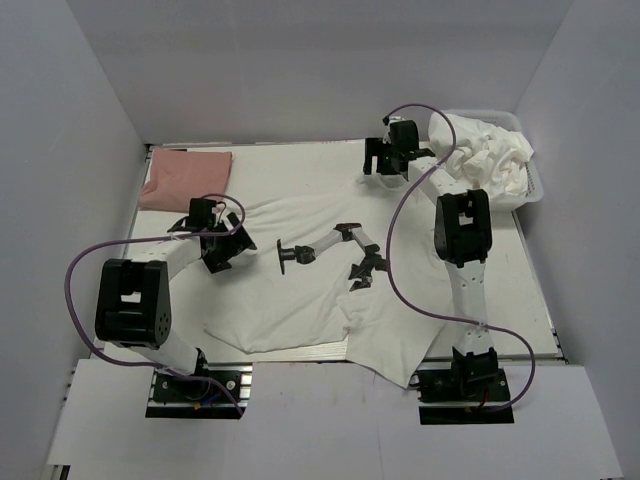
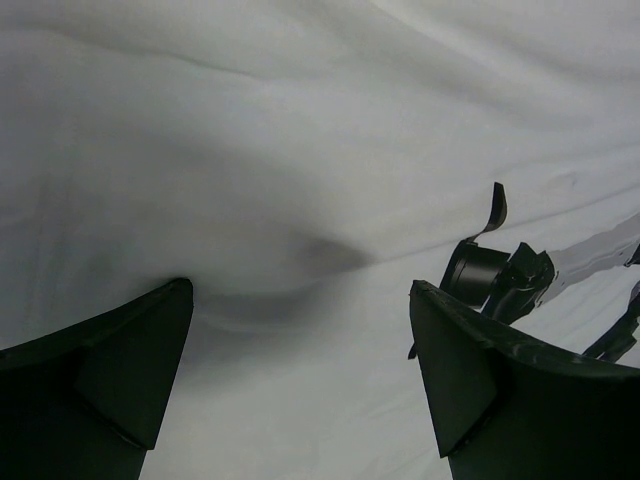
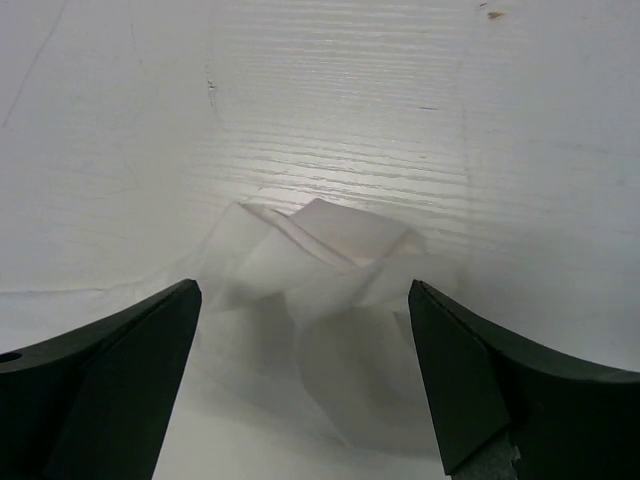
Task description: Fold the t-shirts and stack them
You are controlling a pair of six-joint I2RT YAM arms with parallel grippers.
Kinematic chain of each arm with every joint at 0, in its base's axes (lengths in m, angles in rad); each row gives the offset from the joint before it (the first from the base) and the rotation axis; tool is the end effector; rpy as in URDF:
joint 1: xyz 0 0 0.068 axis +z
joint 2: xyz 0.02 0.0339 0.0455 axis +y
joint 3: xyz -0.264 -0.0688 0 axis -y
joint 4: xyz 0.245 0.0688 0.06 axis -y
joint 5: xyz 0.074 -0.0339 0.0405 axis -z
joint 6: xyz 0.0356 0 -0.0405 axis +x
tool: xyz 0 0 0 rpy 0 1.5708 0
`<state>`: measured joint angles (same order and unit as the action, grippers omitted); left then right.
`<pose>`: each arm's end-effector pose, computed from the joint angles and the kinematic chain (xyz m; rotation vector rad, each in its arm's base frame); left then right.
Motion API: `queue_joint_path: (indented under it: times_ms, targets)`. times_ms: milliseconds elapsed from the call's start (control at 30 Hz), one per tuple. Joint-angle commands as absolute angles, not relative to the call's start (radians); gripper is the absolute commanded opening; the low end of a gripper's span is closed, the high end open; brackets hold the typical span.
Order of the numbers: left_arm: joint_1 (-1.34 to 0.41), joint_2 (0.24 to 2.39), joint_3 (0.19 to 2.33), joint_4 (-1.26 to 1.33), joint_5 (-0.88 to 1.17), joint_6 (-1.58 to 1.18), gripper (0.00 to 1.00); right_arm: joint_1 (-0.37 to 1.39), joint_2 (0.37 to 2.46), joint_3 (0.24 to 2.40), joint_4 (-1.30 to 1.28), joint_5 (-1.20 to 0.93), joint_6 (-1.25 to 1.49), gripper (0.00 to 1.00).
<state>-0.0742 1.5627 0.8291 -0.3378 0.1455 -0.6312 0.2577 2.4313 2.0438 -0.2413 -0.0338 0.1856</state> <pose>0.2911 -0.0268 0.1621 -0.6918 2.6015 -0.4212 0.5395 0.1434 0.1842 -0.0988 2.2116 0.2843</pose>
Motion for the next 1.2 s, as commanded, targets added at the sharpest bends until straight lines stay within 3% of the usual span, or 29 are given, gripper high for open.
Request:
queue_joint_path:
  times_ms: [0, 200, 533, 633, 767, 1167]
  targets:
    - [-0.077, 1.614, 0.84, -0.35, 0.141, -0.597, 1.0, 0.267, 2.283, 2.022, -0.262, 0.054, -0.05, 0.9]
    - [-0.077, 1.614, 0.896, -0.37, 0.109, -0.577, 1.0, 0.293, 2.264, 1.936, -0.343, 0.081, -0.273, 0.9]
    - [-0.077, 1.632, 0.905, -0.379, 0.1, -0.577, 1.0, 0.336, 2.336, 1.931, -0.357, 0.121, -0.333, 0.9]
    - [-0.077, 1.643, 0.905, -0.379, 0.091, -0.577, 1.0, 0.341, 2.35, 1.91, -0.308, 0.239, -0.299, 0.9]
    - [-0.077, 1.652, 0.884, -0.374, 0.081, -0.566, 1.0, 0.341, 2.382, 1.913, -0.182, 0.64, -0.246, 0.9]
    - [-0.077, 1.661, 0.871, -0.374, 0.072, -0.566, 1.0, 0.321, 2.422, 1.911, 0.045, 0.952, -0.351, 0.9]
